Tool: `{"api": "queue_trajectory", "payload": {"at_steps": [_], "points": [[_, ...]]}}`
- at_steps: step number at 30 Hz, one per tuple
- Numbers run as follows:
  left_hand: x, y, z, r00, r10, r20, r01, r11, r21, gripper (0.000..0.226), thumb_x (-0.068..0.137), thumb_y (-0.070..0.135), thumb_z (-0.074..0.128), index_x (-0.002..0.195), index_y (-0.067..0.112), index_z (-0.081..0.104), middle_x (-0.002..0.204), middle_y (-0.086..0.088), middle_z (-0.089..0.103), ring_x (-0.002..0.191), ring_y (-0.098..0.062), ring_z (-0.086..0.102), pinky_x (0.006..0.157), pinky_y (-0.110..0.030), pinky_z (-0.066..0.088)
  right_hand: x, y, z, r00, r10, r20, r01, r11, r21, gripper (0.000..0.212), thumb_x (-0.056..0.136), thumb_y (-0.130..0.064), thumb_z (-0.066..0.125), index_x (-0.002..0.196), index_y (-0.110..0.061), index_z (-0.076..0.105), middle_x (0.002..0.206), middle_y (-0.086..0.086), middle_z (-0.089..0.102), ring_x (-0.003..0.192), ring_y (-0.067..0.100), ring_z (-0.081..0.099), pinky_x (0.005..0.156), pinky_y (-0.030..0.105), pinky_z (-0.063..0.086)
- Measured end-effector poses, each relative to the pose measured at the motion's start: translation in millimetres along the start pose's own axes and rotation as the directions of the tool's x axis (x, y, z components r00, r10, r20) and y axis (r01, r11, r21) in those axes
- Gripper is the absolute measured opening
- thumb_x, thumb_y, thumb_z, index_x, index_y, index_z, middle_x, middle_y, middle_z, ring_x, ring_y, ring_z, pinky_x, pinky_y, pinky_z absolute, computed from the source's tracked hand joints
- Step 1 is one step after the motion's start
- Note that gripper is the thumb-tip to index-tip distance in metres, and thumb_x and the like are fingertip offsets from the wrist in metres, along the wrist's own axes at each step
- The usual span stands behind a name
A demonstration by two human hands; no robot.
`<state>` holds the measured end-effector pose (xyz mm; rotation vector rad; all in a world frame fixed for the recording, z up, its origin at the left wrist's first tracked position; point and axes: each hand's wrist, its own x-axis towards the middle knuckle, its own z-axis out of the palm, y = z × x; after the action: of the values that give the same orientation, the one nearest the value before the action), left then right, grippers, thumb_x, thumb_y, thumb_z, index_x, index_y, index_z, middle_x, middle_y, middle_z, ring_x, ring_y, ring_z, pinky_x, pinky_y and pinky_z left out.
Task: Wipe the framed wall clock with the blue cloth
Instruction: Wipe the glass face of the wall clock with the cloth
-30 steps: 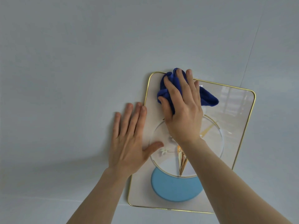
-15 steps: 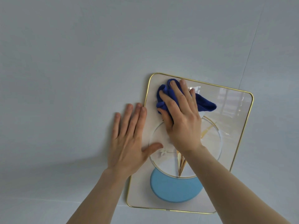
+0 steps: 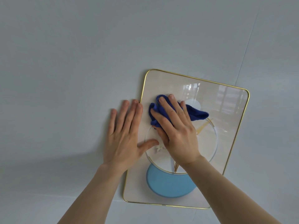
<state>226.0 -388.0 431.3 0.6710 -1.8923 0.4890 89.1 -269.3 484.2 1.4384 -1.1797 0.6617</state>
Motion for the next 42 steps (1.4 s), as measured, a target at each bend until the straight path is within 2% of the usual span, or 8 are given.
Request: {"api": "queue_trajectory", "payload": {"at_steps": [12, 19, 21, 25, 31, 35, 40, 42], "points": [[0, 0, 1, 1.0, 0.006, -0.02, -0.006, 1.0, -0.012, 0.111, 0.087, 0.087, 0.028, 0.164, 0.014, -0.004, 0.174, -0.004, 0.004, 0.162, -0.026, 0.004, 0.13, -0.052, 0.009, -32, 3, -9, 0.999, -0.009, 0.052, 0.008, 1.0, 0.005, 0.036, 0.108, -0.025, 0.058, 0.141, -0.012, 0.065, 0.158, 0.012, 0.052, 0.155, 0.037, 0.036, 0.128, 0.058, 0.028], [0, -1, 2, 1.0, 0.006, -0.023, -0.006, 1.0, -0.031, 0.113, 0.086, 0.086, 0.034, 0.164, 0.014, -0.004, 0.174, -0.004, 0.004, 0.162, -0.026, 0.002, 0.13, -0.054, 0.008, -89, 7, -13, 0.99, 0.082, 0.113, -0.084, 0.996, 0.009, 0.04, 0.099, -0.011, 0.07, 0.138, -0.012, 0.067, 0.16, 0.014, 0.048, 0.156, 0.039, 0.033, 0.124, 0.064, 0.032], [-1, -1, 2, 1.0, 0.008, -0.021, -0.008, 1.0, -0.027, 0.113, 0.086, 0.087, 0.031, 0.164, 0.014, -0.006, 0.173, -0.003, 0.003, 0.162, -0.026, 0.001, 0.13, -0.053, 0.007, -107, 8, -16, 0.986, 0.101, 0.13, -0.101, 0.995, -0.001, 0.038, 0.099, -0.008, 0.068, 0.137, -0.013, 0.068, 0.159, 0.013, 0.049, 0.156, 0.037, 0.033, 0.123, 0.064, 0.034], [-1, 0, 3, 1.0, 0.007, -0.02, -0.008, 0.999, -0.034, 0.113, 0.086, 0.087, 0.029, 0.164, 0.013, -0.004, 0.173, -0.003, 0.001, 0.162, -0.026, 0.001, 0.13, -0.053, 0.005, -133, 5, -24, 0.98, 0.127, 0.157, -0.127, 0.992, -0.005, 0.034, 0.108, -0.016, 0.052, 0.139, -0.016, 0.066, 0.16, 0.011, 0.048, 0.157, 0.035, 0.032, 0.122, 0.063, 0.036], [-1, 0, 3, 1.0, 0.008, -0.029, -0.009, 0.999, -0.043, 0.113, 0.086, 0.086, 0.032, 0.164, 0.013, -0.005, 0.173, -0.003, -0.001, 0.162, -0.027, 0.0, 0.131, -0.052, 0.002, -137, -3, -28, 0.969, 0.183, 0.168, -0.179, 0.983, -0.04, 0.035, 0.101, -0.008, 0.063, 0.135, -0.015, 0.07, 0.158, 0.011, 0.052, 0.154, 0.037, 0.038, 0.116, 0.064, 0.044], [-1, -1, 1, 1.0, 0.002, -0.025, -0.004, 0.998, -0.058, 0.113, 0.086, 0.086, 0.032, 0.164, 0.014, -0.006, 0.173, -0.003, -0.001, 0.162, -0.027, -0.001, 0.131, -0.052, 0.001, -150, -7, -38, 0.959, 0.212, 0.188, -0.194, 0.975, -0.105, 0.039, 0.095, 0.002, 0.07, 0.131, -0.014, 0.073, 0.155, 0.01, 0.055, 0.149, 0.038, 0.045, 0.106, 0.055, 0.057], [-1, 0, 1, 0.999, 0.002, -0.034, -0.005, 0.996, -0.086, 0.112, 0.086, 0.085, 0.034, 0.164, 0.013, -0.004, 0.173, -0.004, -0.001, 0.162, -0.028, 0.0, 0.131, -0.052, 0.001, -193, -9, -62, 0.891, 0.273, 0.363, -0.204, 0.954, -0.219, 0.078, 0.064, 0.024, 0.076, 0.132, -0.015, 0.072, 0.157, 0.007, 0.055, 0.148, 0.036, 0.047, 0.094, 0.036, 0.062], [-1, 1, -1, 0.999, -0.004, -0.036, 0.0, 0.995, -0.102, 0.112, 0.086, 0.084, 0.035, 0.164, 0.013, -0.001, 0.173, -0.004, 0.001, 0.162, -0.028, 0.001, 0.131, -0.053, 0.002, -208, -7, -71, 0.852, 0.321, 0.415, -0.227, 0.939, -0.26, 0.081, 0.059, 0.025, 0.076, 0.13, -0.015, 0.073, 0.155, 0.007, 0.057, 0.146, 0.033, 0.05, 0.085, 0.031, 0.063]]}}
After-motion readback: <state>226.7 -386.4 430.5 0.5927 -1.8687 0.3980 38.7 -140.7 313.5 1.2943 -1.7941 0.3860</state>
